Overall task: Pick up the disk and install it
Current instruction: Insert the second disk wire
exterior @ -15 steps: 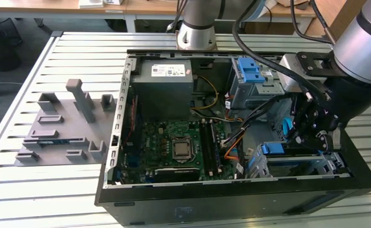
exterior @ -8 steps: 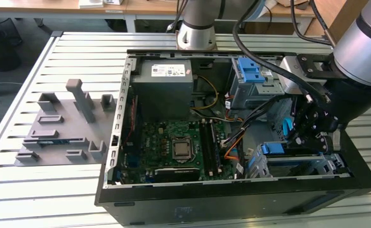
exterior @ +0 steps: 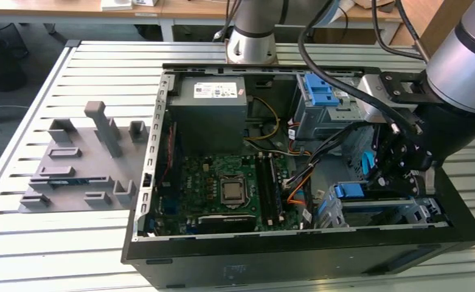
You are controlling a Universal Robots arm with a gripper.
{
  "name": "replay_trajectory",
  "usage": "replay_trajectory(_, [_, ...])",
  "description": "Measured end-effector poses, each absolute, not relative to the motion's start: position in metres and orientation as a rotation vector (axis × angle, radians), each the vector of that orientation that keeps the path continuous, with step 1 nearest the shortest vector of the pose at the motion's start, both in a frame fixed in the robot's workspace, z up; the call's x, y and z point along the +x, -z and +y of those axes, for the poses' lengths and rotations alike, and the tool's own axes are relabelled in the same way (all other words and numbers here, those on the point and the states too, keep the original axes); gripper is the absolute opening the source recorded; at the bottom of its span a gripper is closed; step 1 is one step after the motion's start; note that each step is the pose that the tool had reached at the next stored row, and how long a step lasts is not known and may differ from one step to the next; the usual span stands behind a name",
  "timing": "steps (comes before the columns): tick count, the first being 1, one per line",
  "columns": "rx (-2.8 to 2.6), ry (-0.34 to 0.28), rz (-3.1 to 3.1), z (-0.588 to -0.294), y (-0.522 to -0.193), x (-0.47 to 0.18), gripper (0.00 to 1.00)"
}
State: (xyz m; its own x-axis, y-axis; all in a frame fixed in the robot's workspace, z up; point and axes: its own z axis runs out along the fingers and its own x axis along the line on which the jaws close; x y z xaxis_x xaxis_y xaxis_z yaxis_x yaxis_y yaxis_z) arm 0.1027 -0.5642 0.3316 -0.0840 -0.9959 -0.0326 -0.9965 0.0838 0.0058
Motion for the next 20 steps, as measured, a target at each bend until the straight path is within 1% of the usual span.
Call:
replay_trajectory(13, [-2.113,-0.041,2.298,-0.5649,-0.3288,0.1028,0.16])
replay_trajectory(14, [-2.113,-0.041,2.298,-0.5649,-0.3288,0.1028,0.17])
replay_trajectory(15, [-2.113,-0.041,2.298,-0.5648,-0.3289,0.1028,0.23])
replay_trajectory(20, [-2.113,-0.041,2.298,-0.5649,-0.3321,0.1028,0.23])
